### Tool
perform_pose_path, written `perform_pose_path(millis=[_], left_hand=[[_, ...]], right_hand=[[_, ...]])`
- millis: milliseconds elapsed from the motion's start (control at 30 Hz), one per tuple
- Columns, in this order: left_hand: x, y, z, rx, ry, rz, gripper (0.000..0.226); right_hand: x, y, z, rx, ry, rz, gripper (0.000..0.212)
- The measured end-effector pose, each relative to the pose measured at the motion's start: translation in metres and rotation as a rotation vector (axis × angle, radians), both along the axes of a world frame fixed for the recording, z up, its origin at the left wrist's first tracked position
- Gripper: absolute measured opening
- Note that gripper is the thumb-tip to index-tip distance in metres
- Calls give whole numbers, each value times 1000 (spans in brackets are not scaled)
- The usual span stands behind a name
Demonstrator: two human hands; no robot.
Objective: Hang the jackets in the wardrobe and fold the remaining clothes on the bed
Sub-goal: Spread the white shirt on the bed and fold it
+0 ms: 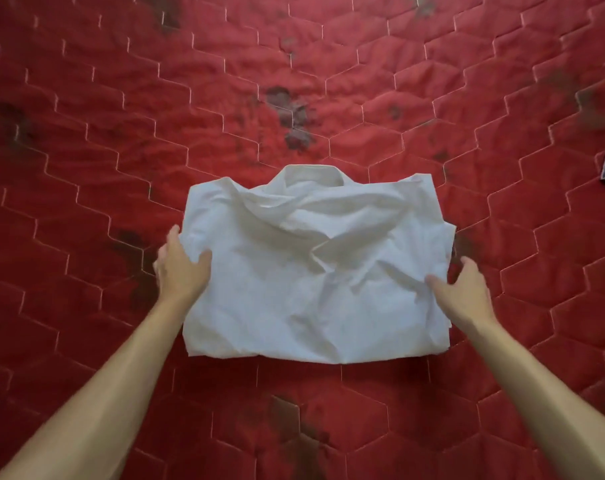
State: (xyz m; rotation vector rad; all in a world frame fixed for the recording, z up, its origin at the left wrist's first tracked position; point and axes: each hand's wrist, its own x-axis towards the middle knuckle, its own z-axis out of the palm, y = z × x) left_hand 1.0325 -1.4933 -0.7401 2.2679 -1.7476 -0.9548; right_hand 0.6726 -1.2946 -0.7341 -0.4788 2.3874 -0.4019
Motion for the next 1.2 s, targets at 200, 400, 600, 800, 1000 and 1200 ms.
perform_pose_path(millis=[200, 400, 600, 800, 1000, 1200], left_hand=[[5, 23, -19, 98, -88, 182, 89], [25, 57, -22, 202, 28, 207, 61], [46, 108, 0, 625, 303, 363, 35], [60, 112, 14, 446, 298, 501, 12], [36, 100, 65, 217, 529, 335, 14], [54, 71, 115, -81, 669, 268, 22]], right_hand=[[8, 28, -23, 3, -158, -94, 66], [10, 52, -28, -163, -369, -272, 29], [25, 111, -2, 61, -518, -251, 7], [23, 115, 30, -59, -527, -402, 19], [23, 103, 88, -477, -609, -426, 30], [14, 85, 118, -731, -655, -433, 21]])
